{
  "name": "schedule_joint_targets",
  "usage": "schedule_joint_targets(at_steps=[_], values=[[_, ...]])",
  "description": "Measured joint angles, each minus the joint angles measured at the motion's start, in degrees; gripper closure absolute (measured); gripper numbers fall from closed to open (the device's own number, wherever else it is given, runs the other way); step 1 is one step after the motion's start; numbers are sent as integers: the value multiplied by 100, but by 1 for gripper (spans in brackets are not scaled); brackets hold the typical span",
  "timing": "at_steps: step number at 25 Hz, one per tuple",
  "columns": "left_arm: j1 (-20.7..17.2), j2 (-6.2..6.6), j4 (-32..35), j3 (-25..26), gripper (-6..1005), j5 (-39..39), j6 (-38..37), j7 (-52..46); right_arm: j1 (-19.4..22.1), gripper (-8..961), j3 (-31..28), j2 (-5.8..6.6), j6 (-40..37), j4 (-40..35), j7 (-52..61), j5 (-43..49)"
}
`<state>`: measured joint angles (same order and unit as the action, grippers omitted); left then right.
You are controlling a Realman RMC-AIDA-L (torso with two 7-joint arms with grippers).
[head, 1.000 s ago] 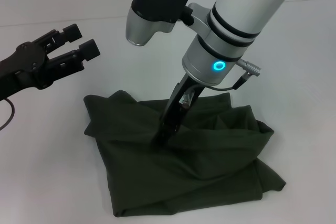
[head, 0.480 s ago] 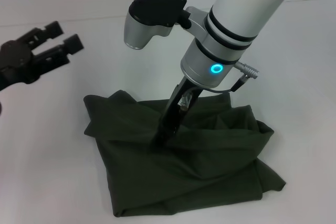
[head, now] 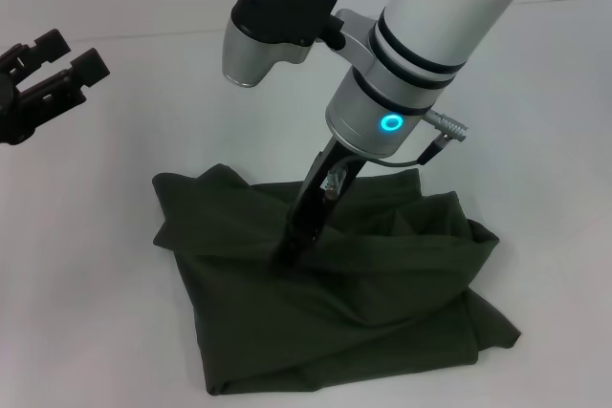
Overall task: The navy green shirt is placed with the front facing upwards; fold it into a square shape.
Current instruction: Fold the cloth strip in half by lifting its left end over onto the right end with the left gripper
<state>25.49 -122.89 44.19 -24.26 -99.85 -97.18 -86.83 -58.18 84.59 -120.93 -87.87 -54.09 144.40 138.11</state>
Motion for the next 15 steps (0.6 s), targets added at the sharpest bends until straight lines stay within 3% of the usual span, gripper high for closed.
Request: schedule_joint_targets(at_steps=[6,10,15], values=[[29,5,-59,-17,92,1,-9,0,-199,196,29,0,127,371,0,7],[32,5,-85,-21,91,3,6,0,-335,411,199,0,232,680,0,18],[42,14,-146,-12,91,3,26,13,-348,496,234,0,245,661,0,-11]])
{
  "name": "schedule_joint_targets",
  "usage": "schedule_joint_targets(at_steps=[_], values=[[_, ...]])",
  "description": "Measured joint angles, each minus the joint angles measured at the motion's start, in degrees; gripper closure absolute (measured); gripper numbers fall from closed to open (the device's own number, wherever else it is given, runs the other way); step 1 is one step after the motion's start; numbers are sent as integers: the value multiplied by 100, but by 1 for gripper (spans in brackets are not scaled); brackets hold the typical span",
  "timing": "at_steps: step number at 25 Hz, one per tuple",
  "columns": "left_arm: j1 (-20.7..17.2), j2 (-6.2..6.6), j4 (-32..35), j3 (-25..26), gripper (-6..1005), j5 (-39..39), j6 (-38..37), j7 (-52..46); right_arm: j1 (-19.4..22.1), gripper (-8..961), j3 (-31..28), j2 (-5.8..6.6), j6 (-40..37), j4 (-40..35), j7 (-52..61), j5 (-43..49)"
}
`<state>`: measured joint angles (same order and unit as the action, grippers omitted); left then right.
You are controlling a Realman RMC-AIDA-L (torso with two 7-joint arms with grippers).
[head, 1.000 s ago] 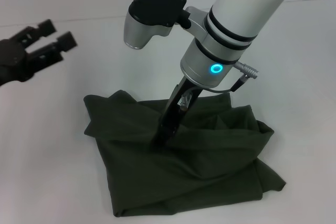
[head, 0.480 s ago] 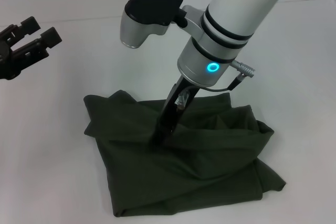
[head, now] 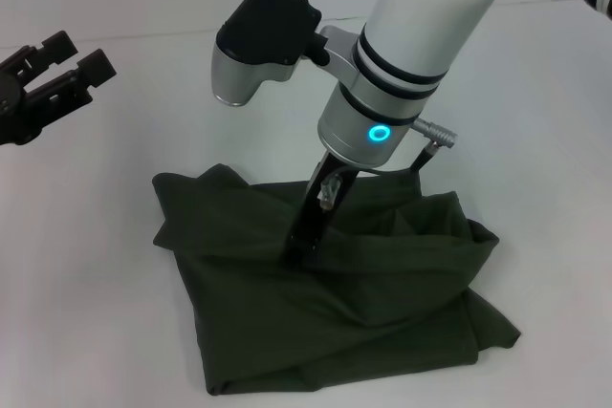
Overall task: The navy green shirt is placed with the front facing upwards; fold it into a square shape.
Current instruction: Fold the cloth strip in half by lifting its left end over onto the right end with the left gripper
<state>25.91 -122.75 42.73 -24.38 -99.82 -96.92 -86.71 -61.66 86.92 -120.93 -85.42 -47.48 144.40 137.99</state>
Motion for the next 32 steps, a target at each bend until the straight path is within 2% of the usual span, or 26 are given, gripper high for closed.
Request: schedule_joint_targets(at_steps=[7,11,12,18,24,32], values=[[5,-2,-23,1,91,17,1,29,34,616,-30,0,65,2,26,-24],[23,2,-80,19,91,32,18,57,120,808,-52,22,103,-6,73,-151],[25,3,-82,18,92,33,21,62,166,856,-70,34,117,-21,70,-236],[27,10,-83,30,92,42,30,98,674,939,-188,59,293,-437,88,-535],[25,15,-82,33,92,51,34,119,1336,938,-449,68,388,-828,123,-744],[28,14,-80,29,92,51,44,117,2456,936,-965,85,628,-1337,-28,-1047]])
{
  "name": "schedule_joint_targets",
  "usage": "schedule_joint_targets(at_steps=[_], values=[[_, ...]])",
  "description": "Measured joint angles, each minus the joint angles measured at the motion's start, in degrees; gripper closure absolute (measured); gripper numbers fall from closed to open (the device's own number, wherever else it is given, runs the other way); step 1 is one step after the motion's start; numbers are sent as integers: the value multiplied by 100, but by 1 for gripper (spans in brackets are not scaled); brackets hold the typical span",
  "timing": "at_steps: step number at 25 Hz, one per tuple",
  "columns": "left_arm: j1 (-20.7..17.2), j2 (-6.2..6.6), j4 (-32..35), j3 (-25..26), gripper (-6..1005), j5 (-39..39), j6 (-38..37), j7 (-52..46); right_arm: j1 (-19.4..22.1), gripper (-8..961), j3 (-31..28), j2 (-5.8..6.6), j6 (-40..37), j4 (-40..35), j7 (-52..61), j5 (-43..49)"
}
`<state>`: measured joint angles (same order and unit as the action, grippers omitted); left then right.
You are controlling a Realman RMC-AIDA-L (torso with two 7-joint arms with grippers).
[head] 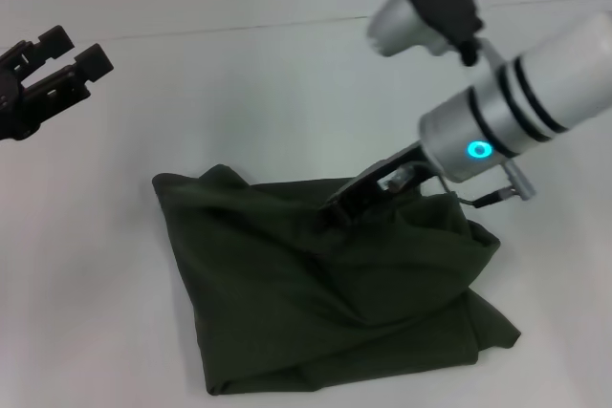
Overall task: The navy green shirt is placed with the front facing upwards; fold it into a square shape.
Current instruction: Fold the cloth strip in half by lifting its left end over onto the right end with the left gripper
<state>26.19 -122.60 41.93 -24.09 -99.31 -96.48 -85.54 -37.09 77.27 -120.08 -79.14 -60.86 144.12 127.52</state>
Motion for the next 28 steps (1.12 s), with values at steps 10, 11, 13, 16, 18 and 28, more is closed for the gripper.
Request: schedule_joint_targets(at_steps=[10,11,13,16,18,28], values=[[9,-13,-124,-7,91,-1,26,-3,607,934,-1016,19,145,41,-536,-85],[9,-13,-163,-5,91,-1,26,-3,645,933,-1158,20,154,49,-602,-86],[9,-12,-195,-2,91,-1,35,-1,682,933,-1425,21,161,98,-728,-90],[8,-19,-210,0,91,-1,63,0,694,932,-1735,26,166,284,-890,-93],[3,-25,-230,1,91,-1,73,0,716,932,-1896,29,166,377,-1002,-96],[29,-26,-291,1,92,-1,102,2,961,930,-2288,42,23,525,-1288,-97]])
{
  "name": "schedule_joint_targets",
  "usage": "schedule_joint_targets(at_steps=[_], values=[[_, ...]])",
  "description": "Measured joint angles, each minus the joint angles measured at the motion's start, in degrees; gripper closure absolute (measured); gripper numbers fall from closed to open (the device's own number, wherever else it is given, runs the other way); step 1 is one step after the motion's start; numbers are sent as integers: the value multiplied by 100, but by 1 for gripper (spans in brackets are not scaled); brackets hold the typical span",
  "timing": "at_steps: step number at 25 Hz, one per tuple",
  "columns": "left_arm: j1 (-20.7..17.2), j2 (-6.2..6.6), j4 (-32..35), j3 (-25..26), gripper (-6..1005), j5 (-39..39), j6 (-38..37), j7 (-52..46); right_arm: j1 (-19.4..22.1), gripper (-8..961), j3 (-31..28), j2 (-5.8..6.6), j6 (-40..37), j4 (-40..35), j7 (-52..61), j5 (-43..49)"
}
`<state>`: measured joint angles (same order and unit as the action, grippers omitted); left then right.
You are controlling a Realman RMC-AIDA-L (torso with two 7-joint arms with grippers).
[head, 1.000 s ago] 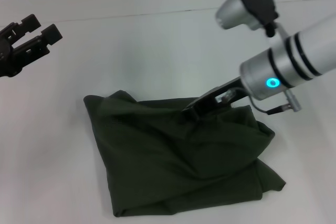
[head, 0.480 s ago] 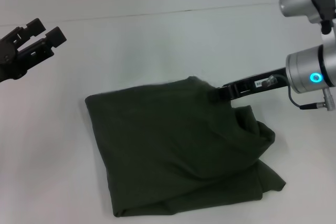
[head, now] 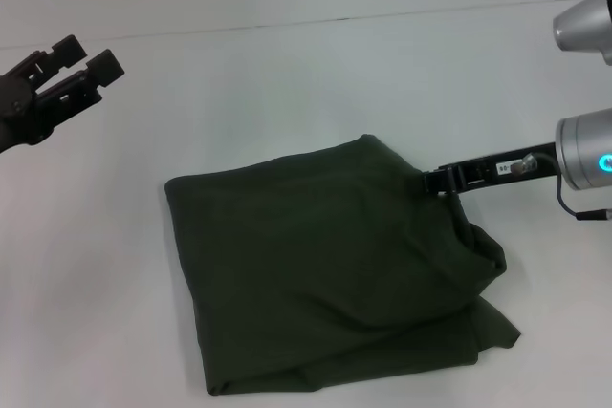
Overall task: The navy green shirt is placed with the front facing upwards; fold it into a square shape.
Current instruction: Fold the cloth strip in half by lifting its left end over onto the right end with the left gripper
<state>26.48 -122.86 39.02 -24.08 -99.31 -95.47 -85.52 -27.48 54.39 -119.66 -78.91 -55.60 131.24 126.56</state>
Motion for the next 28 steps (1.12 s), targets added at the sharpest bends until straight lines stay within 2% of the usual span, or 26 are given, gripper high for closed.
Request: schedule_joint_targets(at_steps=[7,13,18,20,26,28], values=[[31,14,0,0,91,4,60,-4,4,928,-672,10,-750,187,-542,-238],[37,21,0,-1,91,11,68,-12,186,686,-1250,87,-1441,192,-1003,-613],[52,25,0,-1,91,55,70,-25,301,513,-1302,221,-1862,202,-1048,-541],[54,20,0,-1,91,72,68,-29,331,260,-1306,277,-1958,204,-1017,-470],[31,-2,-18,0,92,79,54,-32,357,128,-1424,403,-2281,214,-955,-239],[29,-8,-53,0,92,81,44,-29,370,129,-1430,428,-2353,215,-951,-237]])
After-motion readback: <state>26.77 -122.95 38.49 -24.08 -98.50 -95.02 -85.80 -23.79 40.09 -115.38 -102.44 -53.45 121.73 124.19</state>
